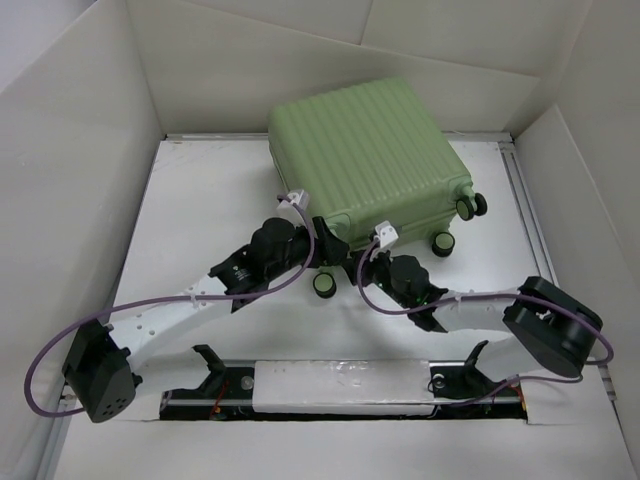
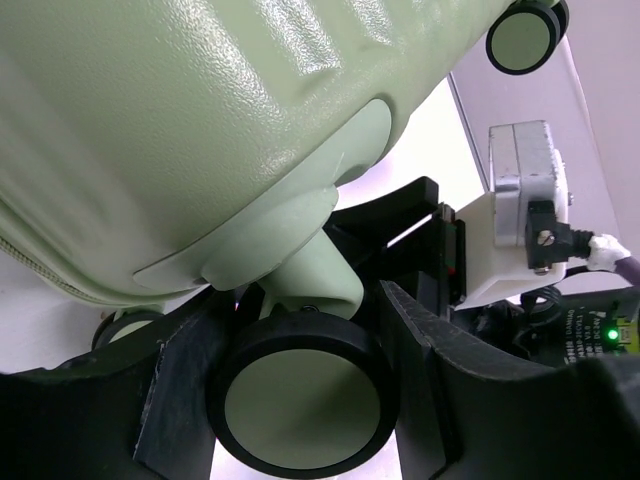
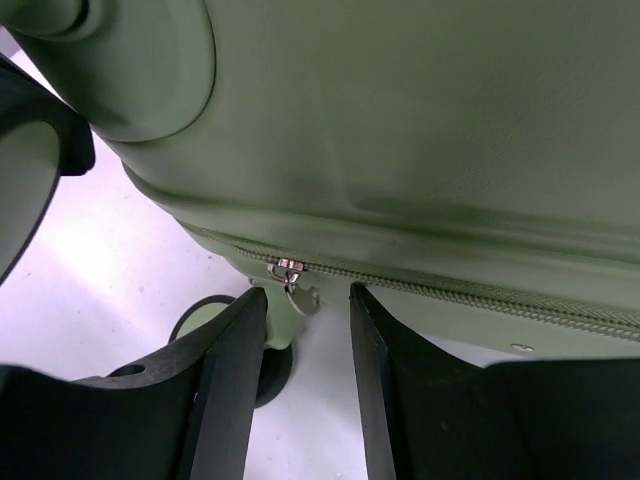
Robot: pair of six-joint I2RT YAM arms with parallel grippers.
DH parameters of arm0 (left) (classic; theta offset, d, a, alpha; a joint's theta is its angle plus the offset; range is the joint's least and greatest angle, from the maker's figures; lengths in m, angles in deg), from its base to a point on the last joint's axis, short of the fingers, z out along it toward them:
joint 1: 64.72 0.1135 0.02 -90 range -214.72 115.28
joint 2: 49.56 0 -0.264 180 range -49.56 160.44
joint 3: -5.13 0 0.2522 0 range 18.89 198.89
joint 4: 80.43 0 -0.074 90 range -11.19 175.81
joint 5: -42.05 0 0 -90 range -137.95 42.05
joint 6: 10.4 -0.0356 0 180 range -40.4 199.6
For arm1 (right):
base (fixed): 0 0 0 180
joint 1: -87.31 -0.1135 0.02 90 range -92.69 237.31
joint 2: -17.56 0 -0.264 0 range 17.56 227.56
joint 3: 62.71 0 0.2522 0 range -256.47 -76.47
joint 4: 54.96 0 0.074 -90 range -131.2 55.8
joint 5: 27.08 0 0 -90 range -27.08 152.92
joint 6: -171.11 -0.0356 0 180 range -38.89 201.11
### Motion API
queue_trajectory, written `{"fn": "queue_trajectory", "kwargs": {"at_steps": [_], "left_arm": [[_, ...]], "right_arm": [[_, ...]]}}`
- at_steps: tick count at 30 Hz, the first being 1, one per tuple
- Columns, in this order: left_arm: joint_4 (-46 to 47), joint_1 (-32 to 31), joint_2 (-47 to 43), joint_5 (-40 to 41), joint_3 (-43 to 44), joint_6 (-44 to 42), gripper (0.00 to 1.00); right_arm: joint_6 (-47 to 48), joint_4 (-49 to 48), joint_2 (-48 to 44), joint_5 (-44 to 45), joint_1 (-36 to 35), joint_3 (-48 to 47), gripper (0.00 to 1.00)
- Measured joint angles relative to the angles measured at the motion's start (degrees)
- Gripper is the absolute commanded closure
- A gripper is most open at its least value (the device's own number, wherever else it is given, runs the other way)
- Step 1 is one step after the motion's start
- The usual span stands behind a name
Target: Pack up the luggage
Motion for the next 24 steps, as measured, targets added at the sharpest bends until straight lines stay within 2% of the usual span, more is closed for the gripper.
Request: {"fn": "queue_trajectory", "kwargs": {"at_steps": [4,7,10,11,13,19,24], "left_arm": [[0.15,0.11,0.0,-0.98,0.0,-0.17,1.0],[0.42,0.2,0.0,-1.6,-0.04,-0.22,1.0],[0.55,-0.37,0.0,-0.87,-0.09,-0.28,1.0],[0.55,-0.85,0.0,0.0,-0.09,-0.42,1.0],[0.76,-2.12,0.22,2.03,-0.09,-0.63,1.0],[2.93,-4.13,1.33,3.8,0.0,-0.63,1.0],[4.02,-4.55,2.05,1.92,0.15,0.11,1.0]], "right_arm": [[0.07,-0.92,1.27,1.95,-0.61,-0.17,0.56],[0.22,-2.54,2.97,2.62,-0.72,-0.35,0.65],[0.15,-5.2,5.2,2.89,-1.05,-0.31,0.83],[0.09,-6.36,5.84,2.93,-1.09,-0.13,0.93],[-0.55,-8.87,6.71,3.41,-1.31,0.35,1.0],[-2.86,-16.7,8.35,8.15,-4.48,3.39,1.0],[-4.79,-17.7,8.41,15.28,-10.12,3.39,1.0]]}}
